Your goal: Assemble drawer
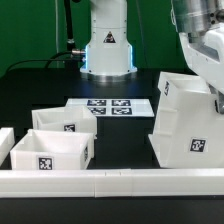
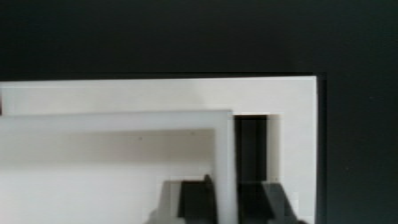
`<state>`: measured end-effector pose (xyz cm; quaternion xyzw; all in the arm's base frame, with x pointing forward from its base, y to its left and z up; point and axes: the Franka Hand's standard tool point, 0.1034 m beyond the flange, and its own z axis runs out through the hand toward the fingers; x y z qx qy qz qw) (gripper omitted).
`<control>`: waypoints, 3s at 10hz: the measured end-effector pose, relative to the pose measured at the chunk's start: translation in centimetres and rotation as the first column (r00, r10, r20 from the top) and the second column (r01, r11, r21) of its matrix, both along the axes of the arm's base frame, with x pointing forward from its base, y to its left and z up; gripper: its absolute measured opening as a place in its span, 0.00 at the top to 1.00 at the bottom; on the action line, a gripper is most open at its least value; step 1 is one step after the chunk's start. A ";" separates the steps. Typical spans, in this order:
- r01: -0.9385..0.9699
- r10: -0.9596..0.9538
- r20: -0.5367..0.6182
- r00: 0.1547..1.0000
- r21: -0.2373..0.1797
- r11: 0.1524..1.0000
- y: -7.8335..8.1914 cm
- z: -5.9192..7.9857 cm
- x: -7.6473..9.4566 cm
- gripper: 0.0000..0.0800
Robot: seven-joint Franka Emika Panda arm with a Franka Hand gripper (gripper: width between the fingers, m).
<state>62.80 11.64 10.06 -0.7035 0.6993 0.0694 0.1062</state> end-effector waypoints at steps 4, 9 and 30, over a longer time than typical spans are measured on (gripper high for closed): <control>-0.088 0.088 0.035 0.996 -0.007 0.996 0.3 0.1 0.9 0.96; -0.030 0.030 0.077 0.997 -0.001 1.000 0.3 0.5 2.0 0.96; -0.909 0.919 0.147 0.366 -0.155 0.386 -5.9 3.3 -4.2 0.19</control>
Offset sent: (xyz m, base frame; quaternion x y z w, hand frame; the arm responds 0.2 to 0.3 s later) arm 0.0308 0.0090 0.0015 0.0050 0.0178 0.0268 0.9995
